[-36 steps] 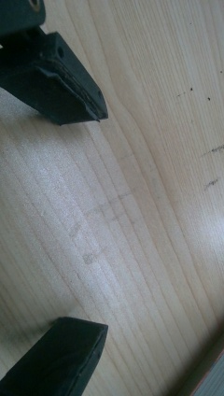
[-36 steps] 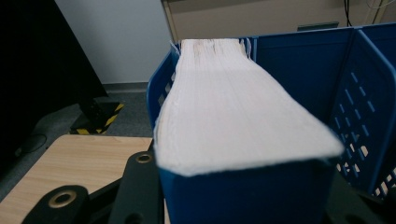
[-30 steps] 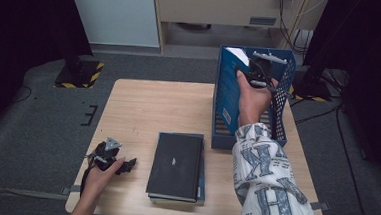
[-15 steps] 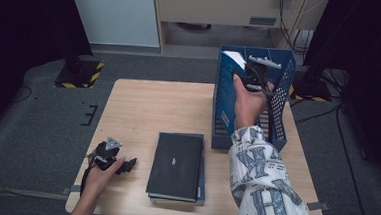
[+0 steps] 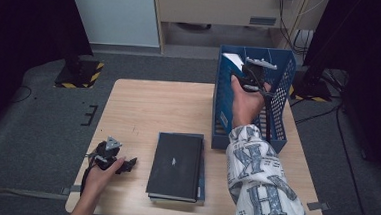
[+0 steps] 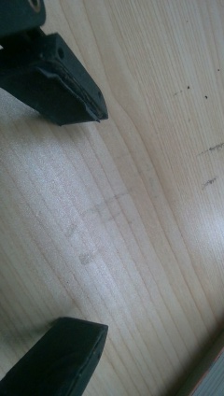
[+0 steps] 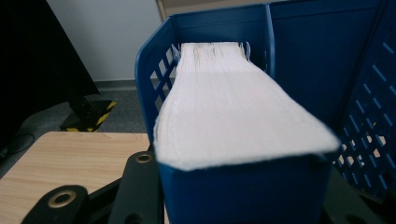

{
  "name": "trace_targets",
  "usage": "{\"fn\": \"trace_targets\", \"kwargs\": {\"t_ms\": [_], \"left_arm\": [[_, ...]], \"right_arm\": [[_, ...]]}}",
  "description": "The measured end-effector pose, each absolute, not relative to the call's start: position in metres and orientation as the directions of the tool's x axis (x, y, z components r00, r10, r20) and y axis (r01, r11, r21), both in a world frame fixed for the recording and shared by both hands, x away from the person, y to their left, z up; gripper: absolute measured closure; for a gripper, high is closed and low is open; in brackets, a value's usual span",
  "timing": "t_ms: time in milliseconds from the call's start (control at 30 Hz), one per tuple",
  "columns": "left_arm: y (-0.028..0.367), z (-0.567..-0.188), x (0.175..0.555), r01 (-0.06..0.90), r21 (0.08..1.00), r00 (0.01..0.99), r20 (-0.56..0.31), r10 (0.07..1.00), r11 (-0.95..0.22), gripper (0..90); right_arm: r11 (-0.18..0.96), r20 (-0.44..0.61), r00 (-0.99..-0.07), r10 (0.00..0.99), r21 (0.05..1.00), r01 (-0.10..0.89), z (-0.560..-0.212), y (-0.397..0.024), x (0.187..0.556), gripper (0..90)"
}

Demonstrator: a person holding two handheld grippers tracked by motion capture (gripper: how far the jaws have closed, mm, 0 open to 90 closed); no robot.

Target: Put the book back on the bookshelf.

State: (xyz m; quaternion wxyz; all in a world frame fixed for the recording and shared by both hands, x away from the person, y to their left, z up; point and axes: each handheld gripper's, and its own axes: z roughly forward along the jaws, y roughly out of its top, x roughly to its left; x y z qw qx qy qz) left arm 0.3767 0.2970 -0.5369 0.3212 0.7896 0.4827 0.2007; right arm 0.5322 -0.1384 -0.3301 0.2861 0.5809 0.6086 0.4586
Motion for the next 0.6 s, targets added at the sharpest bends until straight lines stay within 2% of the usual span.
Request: {"fn": "trace_targets", "kwargs": {"t_ms": [600], "left_arm": [[0.297,-0.537,0.378,0.633,0.702,0.455,0.005,0.89,-0.328,0.2]], "right_arm": [[-0.077,0.171,-0.167,0.971,0.886,0.458,-0.344,-0.136,0.532,60.3]]}}
